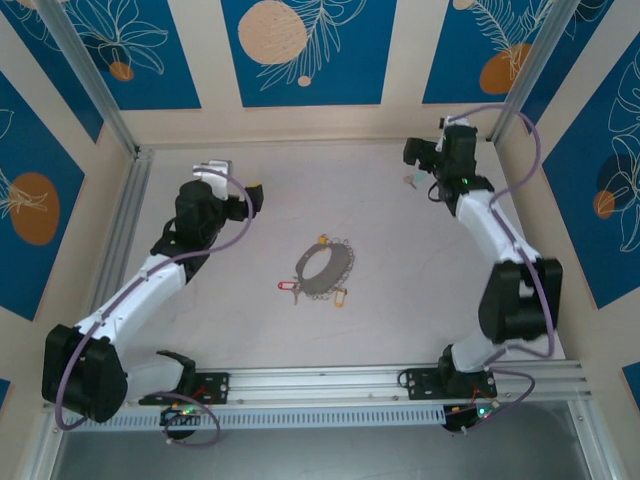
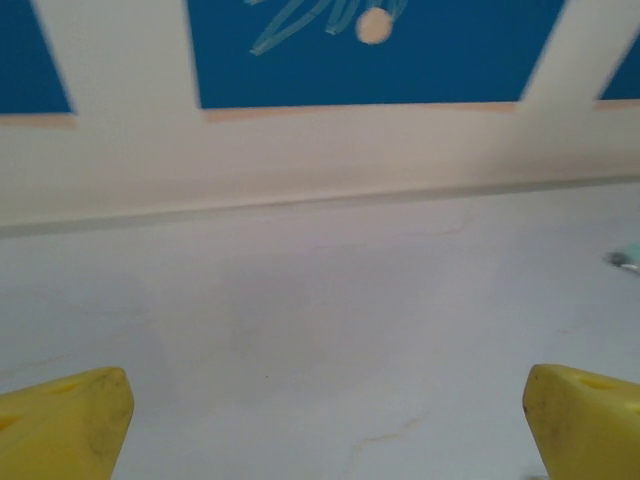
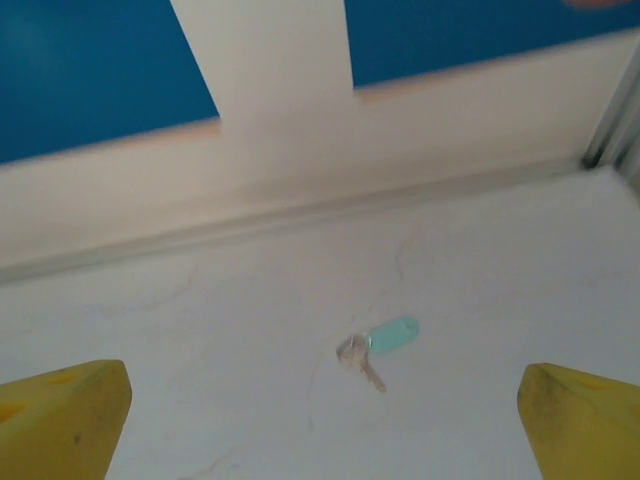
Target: Put the keys on the keyring
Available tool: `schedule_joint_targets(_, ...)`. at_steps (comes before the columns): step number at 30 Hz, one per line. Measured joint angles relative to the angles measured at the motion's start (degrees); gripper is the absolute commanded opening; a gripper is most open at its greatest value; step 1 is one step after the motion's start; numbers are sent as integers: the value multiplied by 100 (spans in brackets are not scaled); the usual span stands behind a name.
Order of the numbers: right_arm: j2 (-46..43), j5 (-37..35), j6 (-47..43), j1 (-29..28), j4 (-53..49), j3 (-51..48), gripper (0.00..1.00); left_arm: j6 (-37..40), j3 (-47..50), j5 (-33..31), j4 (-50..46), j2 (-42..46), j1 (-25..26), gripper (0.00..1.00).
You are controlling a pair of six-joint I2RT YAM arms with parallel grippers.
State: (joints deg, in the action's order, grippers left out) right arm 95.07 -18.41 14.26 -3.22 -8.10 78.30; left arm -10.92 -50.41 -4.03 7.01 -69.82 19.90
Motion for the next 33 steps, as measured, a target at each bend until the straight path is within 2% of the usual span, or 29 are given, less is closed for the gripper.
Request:
schedule_joint_targets(6, 2542, 636, 107, 328, -1611, 2240, 99, -780, -105, 1182, -686, -614, 199, 100)
schedule_joint_targets(10, 3751, 719, 160, 431, -2549, 3598, 98, -1071, -94, 1606, -828, -726, 275, 100)
schedule_joint_targets(20, 5709, 514, 219, 321, -3926, 6725, 85, -1353, 216, 2000, -498, -640, 280, 100)
schedule_joint_targets(28, 6054, 308, 175, 249, -4531, 7073, 65, -1425, 623, 2015, -153, -258, 280, 100)
schedule_joint_targets(31, 6054, 278, 177, 240, -4618, 7086, 53, -1421, 662, 2015, -85, -146, 280, 100)
schedule_joint_targets(33, 6054, 251, 179, 240, -4697, 7104, 50, -1405, 691, 2013, -48, -66, 280, 100)
